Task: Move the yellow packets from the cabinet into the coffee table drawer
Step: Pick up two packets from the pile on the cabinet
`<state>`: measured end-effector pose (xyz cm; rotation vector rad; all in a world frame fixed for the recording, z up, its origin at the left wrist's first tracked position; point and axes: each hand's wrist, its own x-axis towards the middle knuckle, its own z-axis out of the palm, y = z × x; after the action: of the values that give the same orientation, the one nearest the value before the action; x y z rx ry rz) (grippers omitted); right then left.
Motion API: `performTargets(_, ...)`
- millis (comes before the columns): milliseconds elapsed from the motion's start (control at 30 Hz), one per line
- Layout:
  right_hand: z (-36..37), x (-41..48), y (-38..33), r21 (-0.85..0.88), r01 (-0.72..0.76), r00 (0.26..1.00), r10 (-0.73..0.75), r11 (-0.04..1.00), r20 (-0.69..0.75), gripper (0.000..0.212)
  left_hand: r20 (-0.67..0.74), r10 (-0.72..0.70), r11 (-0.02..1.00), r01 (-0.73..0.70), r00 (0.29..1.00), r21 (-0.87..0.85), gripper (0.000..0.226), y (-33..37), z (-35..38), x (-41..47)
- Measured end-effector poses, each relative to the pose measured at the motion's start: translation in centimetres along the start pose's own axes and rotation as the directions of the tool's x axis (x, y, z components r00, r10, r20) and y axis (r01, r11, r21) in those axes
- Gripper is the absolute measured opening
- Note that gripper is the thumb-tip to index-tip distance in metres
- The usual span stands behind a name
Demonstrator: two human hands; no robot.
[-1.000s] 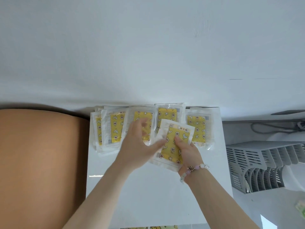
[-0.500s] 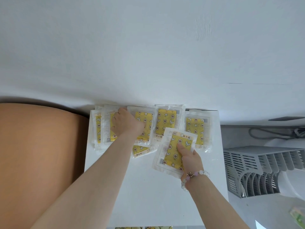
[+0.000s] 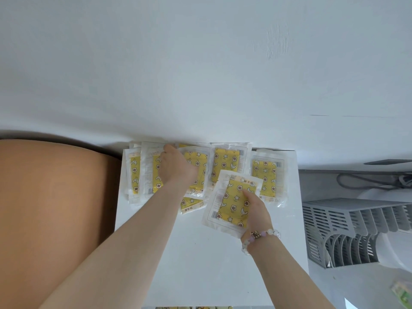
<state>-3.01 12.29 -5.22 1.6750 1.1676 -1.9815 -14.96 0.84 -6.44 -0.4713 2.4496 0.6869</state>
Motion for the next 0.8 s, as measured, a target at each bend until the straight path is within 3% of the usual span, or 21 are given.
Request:
performTargets(233, 0.4, -0.3, 0.1, 0.094, -0.024, 1.0, 0.023, 0.995, 0.01, 0.021, 0.045, -0.007, 0.92, 0.024, 0.999, -0.39, 0.062, -1.7, -2.2, -0.6)
performTargets(333, 0.5, -0.4, -0.1, 0.103, -0.031, 0.999, 0.028, 0.994, 0.03, 0.021, 0.086, -0.002, 0.898, 0.04, 0.996, -0.439, 0.06, -2.7, -4.1, -1.2)
performTargets(467, 0.6, -0.5, -0.2, 0.158, -0.045, 0.995, 0.031, 0.986, 0.093, 0.024, 0.207, 0.121, 0.809, 0.025, 0.971, -0.587, 0.054, -2.4, -5.8, -3.5)
performTargets(567, 1.1, -0.7, -0.3, 0.188, -0.056, 0.992, 0.033, 0.981, 0.123, 0.05, 0.37, 0.199, 0.81, 0.06, 0.907, -0.584, 0.046, -0.8, -4.5, -5.9)
performTargets(633, 1.2, -0.8, -0.3, 0.225, -0.082, 0.981, 0.038, 0.971, 0.191, 0.04, 0.449, 0.22, 0.82, 0.085, 0.866, -0.566, 0.05, -0.3, -2.8, -6.8)
performTargets(700, 1.0, -0.7, -0.4, 0.28, -0.071, 0.969, -0.001, 0.957, 0.248, 0.039, 0.434, 0.205, 0.82, 0.088, 0.877, -0.565, 0.048, -0.1, -1.6, -6.9)
performTargets(800, 1.1, -1.3, -0.7, 0.274, -0.098, 0.967, 0.026, 0.957, 0.254, 0.059, 0.321, 0.192, 0.875, -0.014, 0.927, -0.485, 0.048, -0.2, -0.6, -6.3)
